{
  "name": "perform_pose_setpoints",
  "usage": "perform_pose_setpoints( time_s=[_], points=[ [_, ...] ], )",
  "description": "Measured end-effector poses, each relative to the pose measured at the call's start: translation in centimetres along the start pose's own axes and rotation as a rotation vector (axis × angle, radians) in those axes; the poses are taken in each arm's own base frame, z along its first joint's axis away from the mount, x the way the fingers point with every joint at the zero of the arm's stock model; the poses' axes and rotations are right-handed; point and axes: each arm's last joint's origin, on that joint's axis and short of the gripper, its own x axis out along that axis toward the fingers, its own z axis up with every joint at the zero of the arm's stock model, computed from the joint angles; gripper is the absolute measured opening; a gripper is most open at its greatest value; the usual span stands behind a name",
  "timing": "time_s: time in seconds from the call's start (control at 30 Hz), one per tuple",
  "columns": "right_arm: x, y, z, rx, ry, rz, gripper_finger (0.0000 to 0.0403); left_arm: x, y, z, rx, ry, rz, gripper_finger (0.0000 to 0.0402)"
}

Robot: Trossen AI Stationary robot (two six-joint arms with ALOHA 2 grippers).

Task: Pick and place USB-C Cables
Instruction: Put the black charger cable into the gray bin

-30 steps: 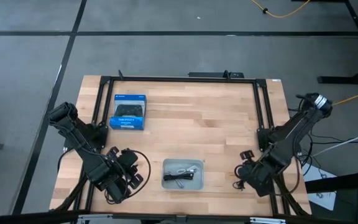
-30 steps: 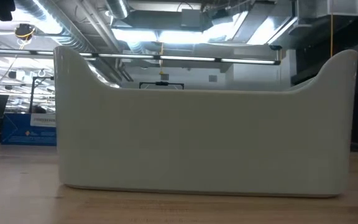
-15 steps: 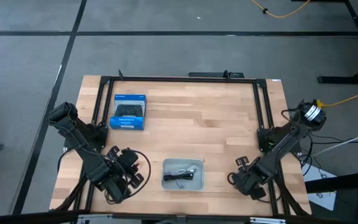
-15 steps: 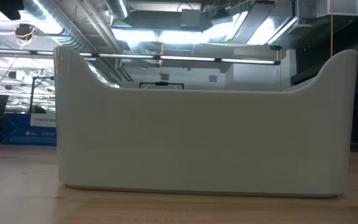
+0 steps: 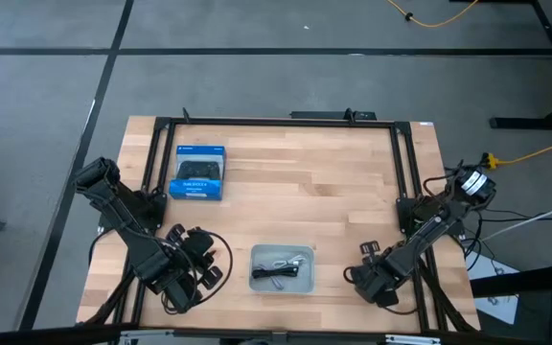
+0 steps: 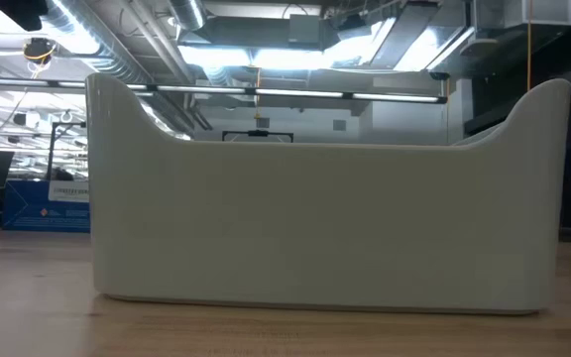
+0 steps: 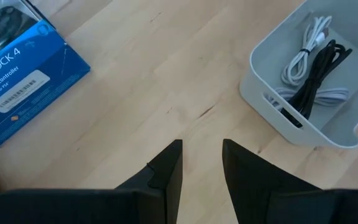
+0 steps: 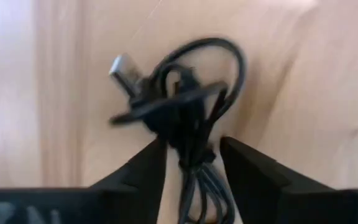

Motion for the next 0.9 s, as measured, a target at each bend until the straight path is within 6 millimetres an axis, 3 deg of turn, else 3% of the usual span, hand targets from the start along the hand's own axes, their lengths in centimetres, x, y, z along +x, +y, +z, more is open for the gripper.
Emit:
perform_pose_setpoints(
  time_s=[0.27, 0.4, 0.57, 0.77, 0.9],
  points=[
    [-0.4, -1.2, 1.1, 0.066, -0.02, -0.016, 0.0028, 0.0, 0.0, 0.1, 0.0, -0.048, -0.005, 0.0107],
    [-1.6, -2.3, 1.4, 0.108, 0.045, -0.111, 0.0017, 0.0, 0.0, 0.1, 0.0, -0.049, -0.005, 0.0107],
    [-5.7, -2.8, 2.8, 0.138, 0.003, -0.336, 0.0017, 0.0, 0.0, 0.1, 0.0, -0.049, -0.005, 0.0107],
    [-12.1, -3.3, 4.7, 0.14, -0.211, -0.666, 0.0017, 0.0, 0.0, 0.2, 0.02, -0.05, -0.004, 0.0107],
    [-16.1, -3.5, 6.2, 0.172, -0.376, -0.731, 0.0017, 0.0, 0.0, 0.2, 0.056, -0.051, -0.003, 0.0107]
  ],
)
